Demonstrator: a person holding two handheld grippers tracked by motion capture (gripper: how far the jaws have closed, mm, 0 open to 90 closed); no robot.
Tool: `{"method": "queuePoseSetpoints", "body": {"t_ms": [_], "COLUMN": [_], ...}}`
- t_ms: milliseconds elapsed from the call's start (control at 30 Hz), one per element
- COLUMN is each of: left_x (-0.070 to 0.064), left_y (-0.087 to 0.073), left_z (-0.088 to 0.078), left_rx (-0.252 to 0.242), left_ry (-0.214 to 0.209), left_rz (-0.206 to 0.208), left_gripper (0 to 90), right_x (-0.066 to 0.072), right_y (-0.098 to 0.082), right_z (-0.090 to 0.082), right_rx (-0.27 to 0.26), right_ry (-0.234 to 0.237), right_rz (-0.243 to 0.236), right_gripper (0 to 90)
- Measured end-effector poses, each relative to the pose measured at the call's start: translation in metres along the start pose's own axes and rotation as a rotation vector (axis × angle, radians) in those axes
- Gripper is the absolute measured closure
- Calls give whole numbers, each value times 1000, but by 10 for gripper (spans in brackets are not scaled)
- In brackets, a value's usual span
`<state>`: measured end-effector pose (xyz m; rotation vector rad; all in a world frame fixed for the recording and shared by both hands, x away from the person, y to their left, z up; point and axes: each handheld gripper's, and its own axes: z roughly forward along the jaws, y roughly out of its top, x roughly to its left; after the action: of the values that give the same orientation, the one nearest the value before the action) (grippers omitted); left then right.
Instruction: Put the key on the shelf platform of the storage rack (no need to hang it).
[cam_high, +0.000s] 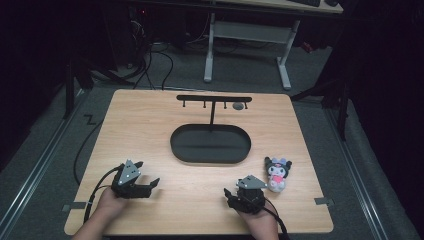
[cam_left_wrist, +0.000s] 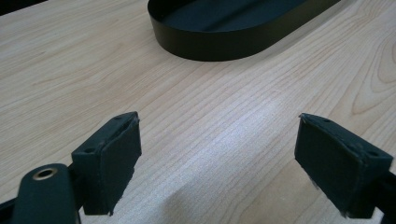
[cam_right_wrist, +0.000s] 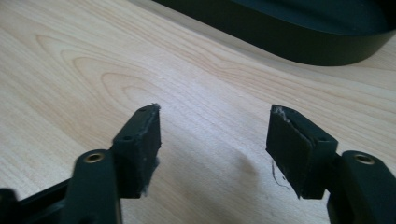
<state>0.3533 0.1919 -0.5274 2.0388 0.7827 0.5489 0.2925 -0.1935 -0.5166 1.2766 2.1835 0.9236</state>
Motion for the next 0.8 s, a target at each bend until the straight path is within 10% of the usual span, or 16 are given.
{"method": "queuePoseSetpoints", "body": {"t_ms": [800], "left_x": [0], "left_y": [1], "left_z": [1], "left_rx": [-1], "left_ry": [-2], "left_rz": [-1], "left_gripper": [154], "right_x": [-5], "right_y": [-3], "right_z": [-1], "right_rx": [9], "right_ry": [-1], "right_rz": [9], "right_gripper": [317]}}
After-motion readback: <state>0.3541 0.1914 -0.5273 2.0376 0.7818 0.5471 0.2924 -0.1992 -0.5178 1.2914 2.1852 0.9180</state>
